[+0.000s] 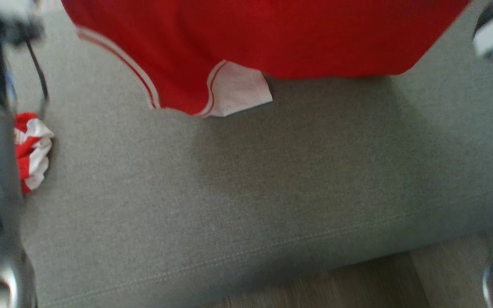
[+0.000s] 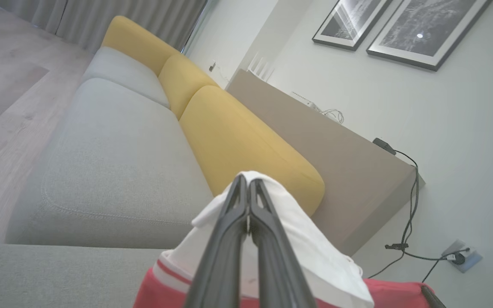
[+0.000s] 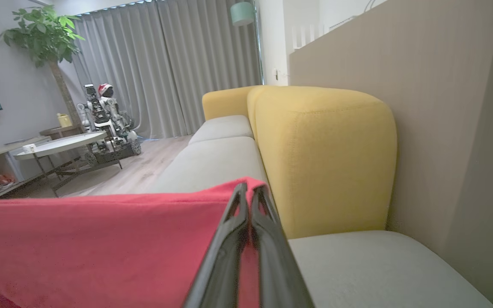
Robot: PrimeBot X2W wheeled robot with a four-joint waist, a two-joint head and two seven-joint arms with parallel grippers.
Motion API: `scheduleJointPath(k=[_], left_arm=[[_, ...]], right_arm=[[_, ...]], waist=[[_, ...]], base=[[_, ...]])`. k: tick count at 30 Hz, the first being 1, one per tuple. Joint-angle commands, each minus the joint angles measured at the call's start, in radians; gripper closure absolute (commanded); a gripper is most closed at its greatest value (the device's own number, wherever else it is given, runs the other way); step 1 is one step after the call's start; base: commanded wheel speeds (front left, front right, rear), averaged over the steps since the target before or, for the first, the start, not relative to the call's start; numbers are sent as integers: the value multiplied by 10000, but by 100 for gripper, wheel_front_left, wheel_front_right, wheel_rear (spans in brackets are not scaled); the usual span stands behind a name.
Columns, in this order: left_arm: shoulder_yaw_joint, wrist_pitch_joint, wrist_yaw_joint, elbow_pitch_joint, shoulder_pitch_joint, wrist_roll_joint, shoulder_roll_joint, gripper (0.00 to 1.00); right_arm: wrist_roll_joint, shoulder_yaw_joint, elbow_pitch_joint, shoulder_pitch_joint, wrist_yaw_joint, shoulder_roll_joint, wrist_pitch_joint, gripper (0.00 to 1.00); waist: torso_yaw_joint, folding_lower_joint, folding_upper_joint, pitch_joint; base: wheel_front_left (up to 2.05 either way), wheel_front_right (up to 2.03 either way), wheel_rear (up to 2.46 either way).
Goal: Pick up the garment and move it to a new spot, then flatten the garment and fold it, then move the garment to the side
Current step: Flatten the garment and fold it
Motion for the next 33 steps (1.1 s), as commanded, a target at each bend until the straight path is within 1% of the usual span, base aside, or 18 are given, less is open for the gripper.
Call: scheduleJointPath(k=[1, 3, 5, 7, 9, 11, 14, 17, 19, 20, 22, 23, 25, 27, 28, 30, 31, 33], left_arm=[[285, 145, 89, -41, -807, -23, 451, 100], [24, 382, 153, 671, -1940, 232, 546, 100], [-291, 387, 127, 1453, -3130, 684, 659, 100], [-614, 186, -10, 2298, -4378, 1157, 666, 100], [-920, -328, -327, 3137, -5610, 1653, 627, 100], [-1282, -1173, -586, 4005, -6808, 2423, 700, 100], [-2059, -2656, -1105, 5119, -8355, 3728, 825, 100], [-2536, -4327, -1373, 5940, -9572, 4692, 852, 100], [-2570, -5498, -1493, 6354, -10219, 4995, 815, 100], [-2560, -5826, -1589, 6472, -10439, 5094, 785, 100], [-2454, -6075, -1824, 6425, -10611, 5240, 741, 100], [-2305, -6093, -1945, 6093, -10597, 5327, 748, 100], [-1933, -6101, -2284, 5520, -10052, 5342, 715, 100], [-1585, -6104, -2571, 5139, -9156, 5271, 650, 100], [-1302, -6105, -2807, 4810, -8032, 5119, 541, 100], [-1184, -6106, -2984, 4505, -6725, 4869, 397, 100], [-1184, -6106, -2984, 4505, -6725, 4869, 397, 100], [-1249, -6106, -3088, 4254, -5338, 4470, 296, 100]], right_arm=[[105, 100, -328, -701, -2, 14, 192, 100], [125, 71, -101, -1498, -2, -35, 513, 100], [66, 105, 292, -2405, -2, -85, 566, 100], [-101, 168, 856, -3367, -2, -145, 420, 100], [-430, 323, 1522, -4322, -2, -259, 47, 100], [-685, 484, 2202, -5310, -2, -334, -560, 100], [-1153, 558, 3156, -6645, -2, -391, -1874, 100], [-1542, 648, 3929, -7723, -2, -462, -3275, 100], [-1743, 726, 4279, -8261, -2, -546, -4013, 100], [-1796, 754, 4404, -8435, -2, -581, -4215, 100], [-1954, 825, 4525, -8655, -2, -734, -4456, 100], [-1960, 859, 4558, -8688, -2, -762, -4505, 100], [-1955, 916, 4555, -8536, -2, -813, -4545, 100], [-1918, 1048, 4377, -8071, -2, -841, -4552, 100], [-1818, 1142, 4292, -7354, -2, -870, -4554, 100], [-1601, 1271, 4328, -6551, -2, -911, -4556, 100], [-1601, 1271, 4328, -6551, -2, -911, -4556, 100], [-1366, 1482, 4460, -5683, -2, -979, -4556, 100]], waist=[[15, 0, -1, 362], [25, 0, -1, 817], [28, 0, -1, 1345], [64, 0, -1, 1901], [117, 0, -1, 2424], [133, 0, -1, 2945], [158, 0, -1, 3586], [296, 0, -1, 4077], [436, 0, -1, 4402], [521, 0, -1, 4533], [701, 0, -1, 4782], [771, 0, -1, 4921], [922, 0, -1, 5061], [1070, 0, -1, 5007], [1199, 0, -1, 4793], [1326, 0, -1, 4494], [1326, 0, -1, 4494], [1415, 0, -1, 4110]], base=[[0, 0, 0], [0, 0, 0], [0, 0, 0], [0, 0, 0], [0, 0, 0], [0, 0, 0], [0, 0, 0], [0, 0, 0], [0, 0, 0], [0, 0, 0], [0, 0, 0], [0, 0, 0], [0, 0, 0], [0, 0, 0], [0, 0, 0], [0, 0, 0], [0, 0, 0], [0, 0, 0]])
